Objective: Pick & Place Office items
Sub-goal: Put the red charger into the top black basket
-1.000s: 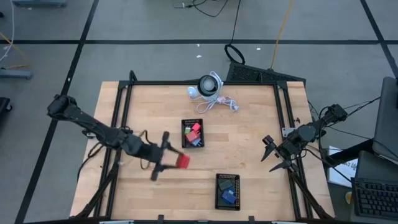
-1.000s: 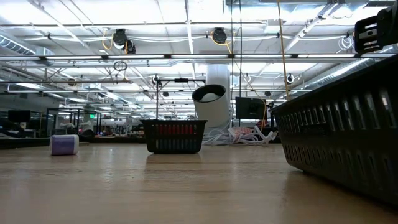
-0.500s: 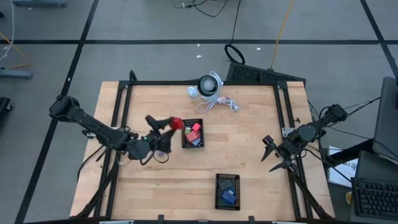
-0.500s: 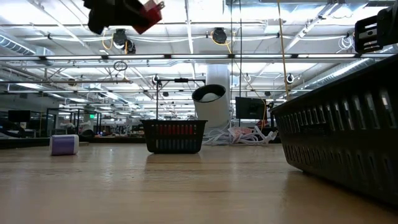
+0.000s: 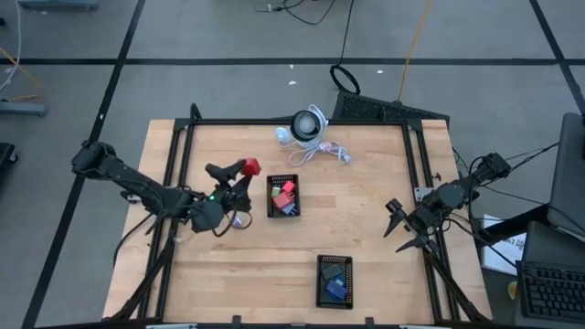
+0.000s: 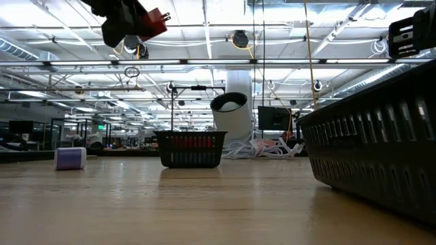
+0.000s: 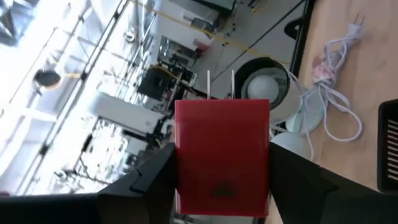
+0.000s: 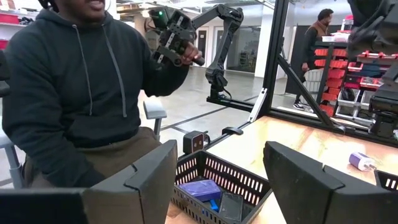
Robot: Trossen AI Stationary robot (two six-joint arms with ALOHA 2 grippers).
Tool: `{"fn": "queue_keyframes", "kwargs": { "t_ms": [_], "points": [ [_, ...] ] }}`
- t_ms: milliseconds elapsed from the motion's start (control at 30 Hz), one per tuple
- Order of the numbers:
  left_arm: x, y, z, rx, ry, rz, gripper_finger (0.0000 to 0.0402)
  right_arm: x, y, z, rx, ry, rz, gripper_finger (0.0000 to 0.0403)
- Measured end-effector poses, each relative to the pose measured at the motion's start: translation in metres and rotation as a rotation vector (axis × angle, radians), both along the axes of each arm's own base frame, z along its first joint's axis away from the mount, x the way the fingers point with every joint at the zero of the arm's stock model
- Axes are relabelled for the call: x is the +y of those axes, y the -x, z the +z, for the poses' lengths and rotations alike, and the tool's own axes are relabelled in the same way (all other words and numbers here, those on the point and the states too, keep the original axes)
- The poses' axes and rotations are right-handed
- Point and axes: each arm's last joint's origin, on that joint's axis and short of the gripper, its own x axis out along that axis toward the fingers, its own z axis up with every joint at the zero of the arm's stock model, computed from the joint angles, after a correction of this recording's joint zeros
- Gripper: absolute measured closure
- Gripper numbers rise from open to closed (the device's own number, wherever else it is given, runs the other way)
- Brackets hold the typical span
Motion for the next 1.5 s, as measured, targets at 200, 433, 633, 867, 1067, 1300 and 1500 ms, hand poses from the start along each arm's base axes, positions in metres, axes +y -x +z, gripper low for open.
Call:
{"fn": "queue_keyframes", "kwargs": {
  "t_ms": [200,433,633,867,1067,1300,1500],
  "points": [
    [0.009,-0.007,-0.009,-0.104,0.243,-0.158,0.0194,0.0,0.0,0.0,0.0,0.0,0.0,0.0172],
    [0.037,-0.015,-0.032,-0.169,0.641,-0.348,0.0189,0.0,0.0,0.0,0.0,0.0,-0.001,0.0171],
    [0.056,-0.014,-0.058,-0.237,0.824,-0.401,0.0193,0.0,0.0,0.0,0.0,0.0,0.0,0.0175],
    [0.07,-0.034,-0.086,-0.174,0.916,-0.275,0.0193,0.0,0.0,0.0,-0.002,-0.001,0.0,0.0172],
    [0.077,-0.066,-0.095,-0.016,0.955,-0.186,0.0188,0.0,0.0,0.0,-0.001,0.0,0.0,0.0176],
    [0.089,-0.083,-0.093,0.018,0.964,-0.131,0.0191,0.0,0.0,0.0,0.0,0.0,-0.001,0.0172],
    [0.097,-0.08,-0.095,0.021,1.043,-0.098,0.0183,0.0,0.0,0.0,0.0,0.0,-0.001,0.0176]
  ]
}}
